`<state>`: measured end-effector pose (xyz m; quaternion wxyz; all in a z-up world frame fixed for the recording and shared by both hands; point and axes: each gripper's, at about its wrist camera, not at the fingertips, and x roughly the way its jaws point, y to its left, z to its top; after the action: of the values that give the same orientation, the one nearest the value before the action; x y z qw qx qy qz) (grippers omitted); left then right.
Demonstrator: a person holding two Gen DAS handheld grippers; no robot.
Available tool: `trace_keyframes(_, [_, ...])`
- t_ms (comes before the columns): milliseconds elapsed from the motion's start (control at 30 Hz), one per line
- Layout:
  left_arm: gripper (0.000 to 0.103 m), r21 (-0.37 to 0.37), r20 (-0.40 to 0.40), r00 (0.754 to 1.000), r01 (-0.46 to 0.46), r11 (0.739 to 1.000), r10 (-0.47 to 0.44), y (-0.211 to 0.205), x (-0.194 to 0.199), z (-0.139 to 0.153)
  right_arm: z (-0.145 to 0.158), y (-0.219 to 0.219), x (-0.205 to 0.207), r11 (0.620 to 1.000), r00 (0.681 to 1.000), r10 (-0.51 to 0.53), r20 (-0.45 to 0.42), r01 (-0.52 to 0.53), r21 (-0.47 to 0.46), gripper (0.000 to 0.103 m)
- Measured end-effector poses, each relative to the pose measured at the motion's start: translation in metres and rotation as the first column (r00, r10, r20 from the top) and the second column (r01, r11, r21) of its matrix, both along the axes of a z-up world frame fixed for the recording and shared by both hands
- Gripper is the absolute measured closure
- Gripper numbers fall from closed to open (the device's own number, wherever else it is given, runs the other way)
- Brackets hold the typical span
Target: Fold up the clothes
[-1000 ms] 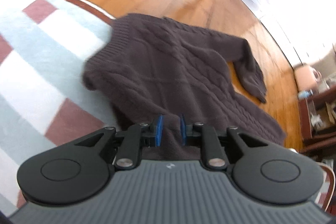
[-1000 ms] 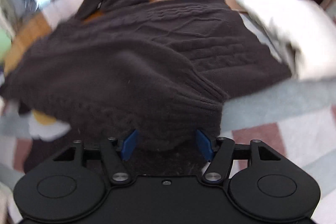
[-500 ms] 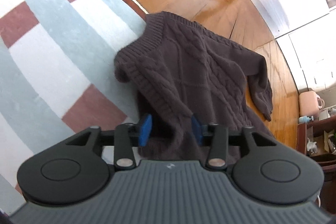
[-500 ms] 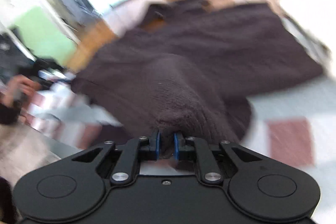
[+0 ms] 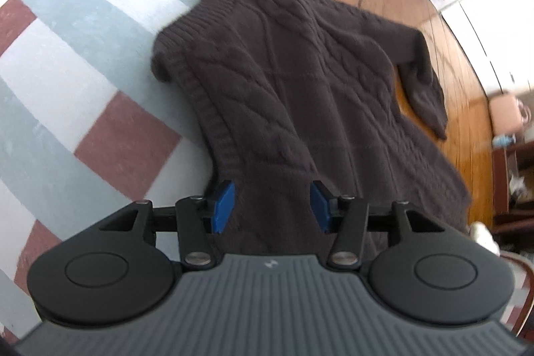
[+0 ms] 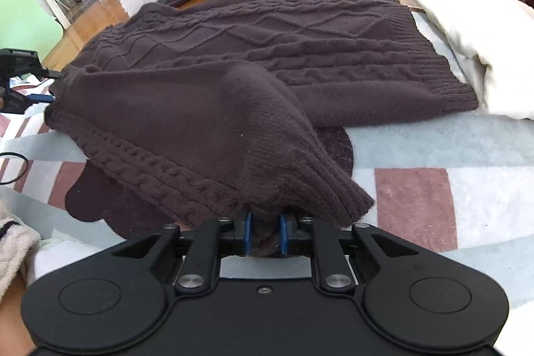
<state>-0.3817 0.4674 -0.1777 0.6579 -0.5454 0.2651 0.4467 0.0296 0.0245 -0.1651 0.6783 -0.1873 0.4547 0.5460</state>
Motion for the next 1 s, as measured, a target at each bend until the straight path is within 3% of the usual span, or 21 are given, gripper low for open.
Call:
trace_keyframes(67, [0.038,-0.031,-0.024,0.999,0.04,0.999,-0.041,-0.002,0.009,-0.006,0.002,-0.002,0.003,1.0,1.0,-0.008,-0.016,0.008,0.013,0.08])
trace_keyframes(133, [0.034,-0.085,-0.039,0.996,0.075,0.994,-0.079,-0.004,0.018,-0.016,-0.001,-0.002,0.008,0.999,0.999,-0.032,-0.04,0.033,0.011,0.072])
trace_keyframes(267, [0.033,-0.162,0.008,0.997,0.071,0.984,-0.071,-0.006,0.021,-0.035,-0.009,-0.001,0.018,0.996,0.99,-0.088,-0.108,0.09,0.012,0.06])
trace_keyframes(367, [0.033,-0.129,-0.02,0.998,0.052,0.99,-0.055,-0.007,0.023,-0.033,-0.017,0.0,0.025,0.989,0.972,-0.14,-0.186,0.148,0.025,0.047])
trace_keyframes(533, [0.03,-0.119,0.01,1.0,-0.026,0.993,0.027,-0.007,0.017,-0.034,-0.026,0.002,0.033,0.974,0.941,-0.208,-0.267,0.224,0.032,0.047])
trace_keyframes(600, [0.035,-0.062,-0.007,1.0,-0.017,0.998,0.016,-0.009,0.018,-0.028,-0.024,-0.002,0.032,0.969,0.936,-0.222,-0.273,0.242,0.04,0.047])
trace_keyframes(633, [0.056,-0.023,-0.014,1.0,-0.005,1.0,0.005,-0.01,0.02,-0.025,-0.023,-0.004,0.031,0.969,0.937,-0.22,-0.27,0.241,0.046,0.047])
trace_keyframes(667, [0.086,-0.007,-0.016,1.0,0.01,1.0,-0.01,-0.009,0.023,-0.023,-0.021,-0.006,0.031,0.969,0.938,-0.219,-0.267,0.241,0.051,0.047])
trace_keyframes(700, [0.095,0.001,-0.017,1.0,0.026,1.0,-0.026,-0.007,0.026,-0.023,-0.021,-0.009,0.03,0.969,0.94,-0.219,-0.262,0.241,0.056,0.047])
trace_keyframes(867, [0.097,-0.021,-0.01,1.0,0.027,0.999,-0.027,-0.002,0.033,-0.035,-0.025,-0.015,0.035,0.962,0.932,-0.238,-0.273,0.265,0.067,0.047])
trace_keyframes(1000, [0.088,-0.044,-0.044,0.999,0.025,0.999,-0.027,-0.003,0.033,-0.034,-0.032,-0.014,0.038,0.961,0.924,-0.241,-0.295,0.27,0.063,0.044])
